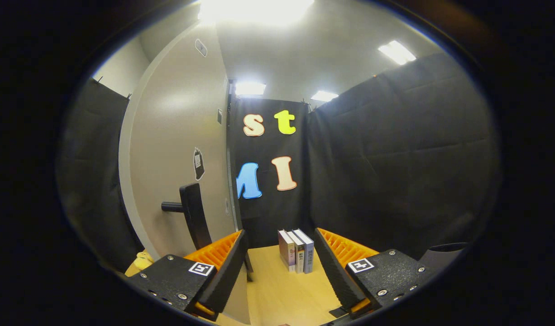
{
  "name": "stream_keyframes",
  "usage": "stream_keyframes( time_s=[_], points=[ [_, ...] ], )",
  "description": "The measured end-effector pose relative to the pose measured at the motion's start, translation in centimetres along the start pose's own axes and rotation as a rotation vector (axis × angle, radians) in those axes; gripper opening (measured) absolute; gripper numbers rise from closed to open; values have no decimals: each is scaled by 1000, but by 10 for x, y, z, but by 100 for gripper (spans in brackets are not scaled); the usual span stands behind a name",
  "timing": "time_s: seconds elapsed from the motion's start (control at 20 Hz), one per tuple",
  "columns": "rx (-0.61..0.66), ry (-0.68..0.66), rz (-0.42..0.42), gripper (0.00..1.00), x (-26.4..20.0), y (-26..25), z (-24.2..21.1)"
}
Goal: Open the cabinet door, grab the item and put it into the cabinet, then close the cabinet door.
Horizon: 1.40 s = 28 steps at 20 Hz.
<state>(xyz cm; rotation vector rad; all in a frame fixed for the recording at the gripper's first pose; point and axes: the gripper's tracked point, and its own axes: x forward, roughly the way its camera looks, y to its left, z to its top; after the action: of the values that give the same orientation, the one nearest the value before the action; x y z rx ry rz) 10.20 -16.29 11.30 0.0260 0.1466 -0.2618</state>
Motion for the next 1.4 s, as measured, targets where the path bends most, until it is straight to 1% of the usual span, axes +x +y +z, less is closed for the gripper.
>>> stream_keyframes(
  time_s=[0.45, 0.7, 0.9, 1.25, 1.4],
  points=[
    [-11, 10, 164, 91, -3, 84, -3],
    [-25, 0, 219, 92, 1, 122, -4],
    [-11, 20, 269, 93, 8, 153, -9],
    [-23, 37, 366, 94, 22, 207, -17],
    [-21, 37, 389, 94, 29, 226, -19]
  ],
)
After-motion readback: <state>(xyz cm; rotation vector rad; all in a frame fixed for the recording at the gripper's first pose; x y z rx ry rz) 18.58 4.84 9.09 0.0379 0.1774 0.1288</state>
